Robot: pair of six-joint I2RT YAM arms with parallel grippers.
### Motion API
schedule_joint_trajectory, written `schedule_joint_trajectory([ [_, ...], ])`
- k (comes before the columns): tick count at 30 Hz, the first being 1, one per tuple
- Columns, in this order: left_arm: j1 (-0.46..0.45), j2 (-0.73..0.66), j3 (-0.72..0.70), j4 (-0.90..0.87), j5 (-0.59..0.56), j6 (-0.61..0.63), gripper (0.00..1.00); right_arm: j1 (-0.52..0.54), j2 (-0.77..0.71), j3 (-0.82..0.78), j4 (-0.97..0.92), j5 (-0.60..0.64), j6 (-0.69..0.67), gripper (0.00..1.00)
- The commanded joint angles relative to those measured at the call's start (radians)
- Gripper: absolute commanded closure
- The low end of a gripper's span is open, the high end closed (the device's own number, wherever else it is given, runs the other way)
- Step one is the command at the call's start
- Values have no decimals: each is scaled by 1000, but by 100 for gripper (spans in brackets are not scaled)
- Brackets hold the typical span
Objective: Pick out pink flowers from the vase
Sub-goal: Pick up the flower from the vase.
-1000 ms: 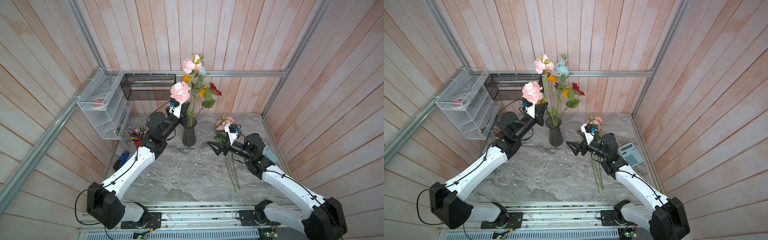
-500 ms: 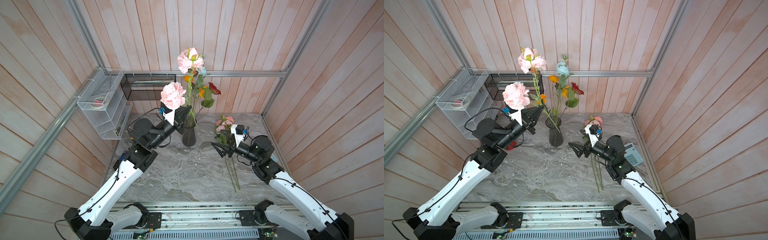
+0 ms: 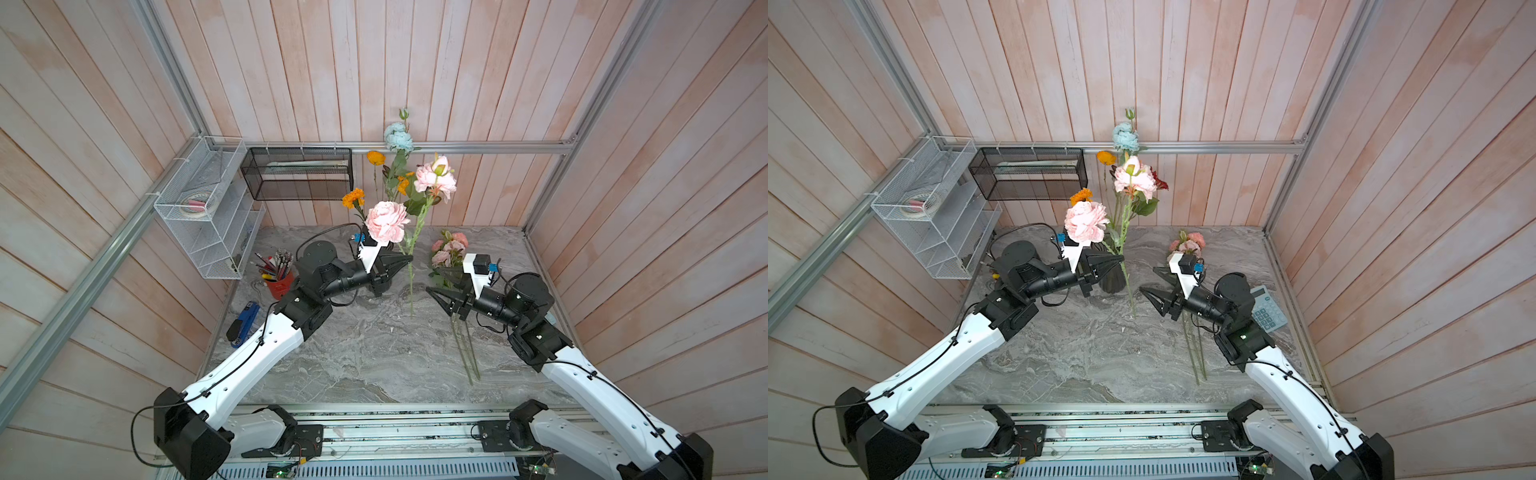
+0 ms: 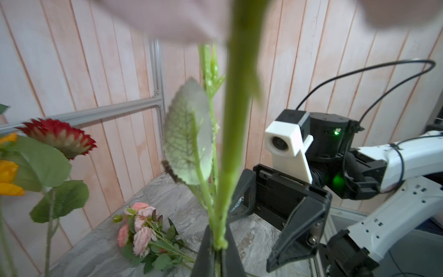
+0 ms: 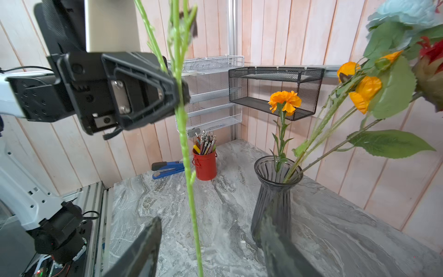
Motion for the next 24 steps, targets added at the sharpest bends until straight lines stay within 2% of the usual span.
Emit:
schedule_joint_trajectory([
  [1, -12, 15, -25, 48, 113, -50, 100, 6, 22, 9, 44, -92, 21, 36],
  [6, -12, 53, -29, 75, 133, -64, 100, 12, 43, 12, 82, -155, 37, 36],
  [16, -14, 89, -28, 86, 139, -63, 100, 24, 111, 45, 67, -177, 22, 53],
  [24, -15, 93, -25, 82, 136, -60, 100, 33, 133, 59, 53, -166, 7, 80],
])
